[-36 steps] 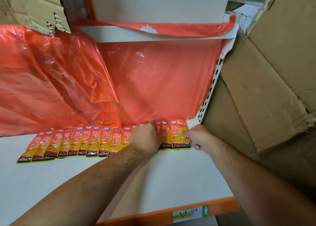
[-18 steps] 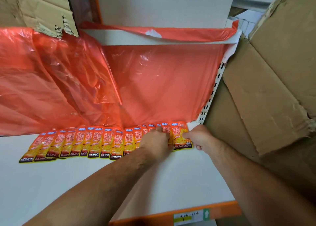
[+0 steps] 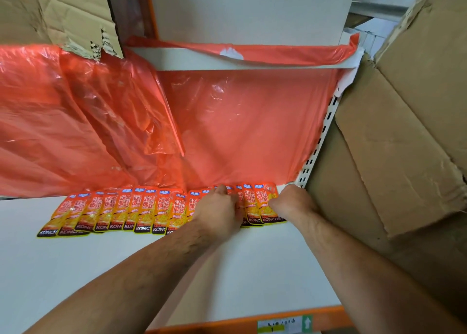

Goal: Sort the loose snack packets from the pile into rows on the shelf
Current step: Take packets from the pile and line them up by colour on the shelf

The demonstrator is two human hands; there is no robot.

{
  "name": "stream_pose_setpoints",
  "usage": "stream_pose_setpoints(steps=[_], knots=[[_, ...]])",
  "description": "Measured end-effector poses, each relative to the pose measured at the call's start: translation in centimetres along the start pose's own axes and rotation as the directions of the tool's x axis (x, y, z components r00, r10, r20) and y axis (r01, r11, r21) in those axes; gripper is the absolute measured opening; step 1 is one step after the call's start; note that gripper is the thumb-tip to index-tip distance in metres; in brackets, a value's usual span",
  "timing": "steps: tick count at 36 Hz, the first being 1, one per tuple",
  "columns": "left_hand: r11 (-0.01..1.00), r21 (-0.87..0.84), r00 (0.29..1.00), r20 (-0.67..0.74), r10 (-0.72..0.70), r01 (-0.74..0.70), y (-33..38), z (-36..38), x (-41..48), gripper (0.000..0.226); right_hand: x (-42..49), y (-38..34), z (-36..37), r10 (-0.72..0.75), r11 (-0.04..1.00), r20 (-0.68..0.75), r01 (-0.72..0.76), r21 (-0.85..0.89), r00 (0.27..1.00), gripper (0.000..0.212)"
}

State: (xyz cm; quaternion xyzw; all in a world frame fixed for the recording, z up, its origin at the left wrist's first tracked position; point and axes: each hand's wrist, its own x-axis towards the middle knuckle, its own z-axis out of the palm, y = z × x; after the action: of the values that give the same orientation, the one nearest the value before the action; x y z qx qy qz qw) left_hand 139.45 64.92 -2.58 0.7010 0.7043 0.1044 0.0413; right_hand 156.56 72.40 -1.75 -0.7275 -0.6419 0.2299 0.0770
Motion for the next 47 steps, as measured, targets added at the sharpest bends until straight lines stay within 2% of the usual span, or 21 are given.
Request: stream_pose_setpoints(steps=[7, 12, 14, 17, 20, 27, 38, 47], knots=[[0.998, 0.067, 0.997, -0.075, -0.002, 0.007, -0.5, 0.1, -0.6, 0.035, -0.2, 0.2, 0.4, -0.071, 0.986, -0.053, 0.062, -0.153, 0.996, 0.019], [0.996, 0.084, 0.995, -0.101, -0.025, 0.033, -0.6, 0.7, -1.2, 0.053, -0.3, 0.4, 0.7, -0.117, 0.979, -0.130, 0.093, -0.180, 0.985, 0.028], [0.996, 0.079, 0.993, -0.113, -0.040, 0.049, -0.6, 0.8, -1.6, 0.053, -0.4, 0.5, 0.9, -0.137, 0.980, -0.143, 0.113, -0.160, 0.980, 0.027], [0.993, 0.086, 0.988, -0.141, -0.066, 0.078, -0.6, 0.7, -2.4, 0.042, -0.8, 0.6, 1.2, -0.218, 0.972, -0.183, 0.195, -0.134, 0.959, 0.029], [0.990, 0.079, 0.985, -0.139, -0.107, 0.118, -0.8, 0.3, -3.6, 0.044, -1.8, 0.4, 1.6, -0.331, 0.941, -0.196, 0.308, -0.141, 0.923, 0.036], [0.979, 0.062, 0.979, -0.076, -0.189, 0.194, -3.3, -1.6, -7.1, 0.063, -6.2, -2.9, 3.3, -0.541, 0.821, -0.047, 0.516, -0.243, 0.839, 0.059], [0.922, 0.112, 0.929, -0.040, -0.368, 0.370, -13.6, -5.5, -19.6, 0.061, -18.0, -12.1, 8.7, -0.686, 0.688, 0.094, 0.685, -0.241, 0.722, 0.060], [0.850, 0.064, 0.849, -0.138, -0.511, 0.522, -23.3, -8.9, -33.1, 0.059, -29.8, -21.0, 15.4, -0.772, 0.574, 0.204, 0.798, -0.184, 0.603, 0.063]])
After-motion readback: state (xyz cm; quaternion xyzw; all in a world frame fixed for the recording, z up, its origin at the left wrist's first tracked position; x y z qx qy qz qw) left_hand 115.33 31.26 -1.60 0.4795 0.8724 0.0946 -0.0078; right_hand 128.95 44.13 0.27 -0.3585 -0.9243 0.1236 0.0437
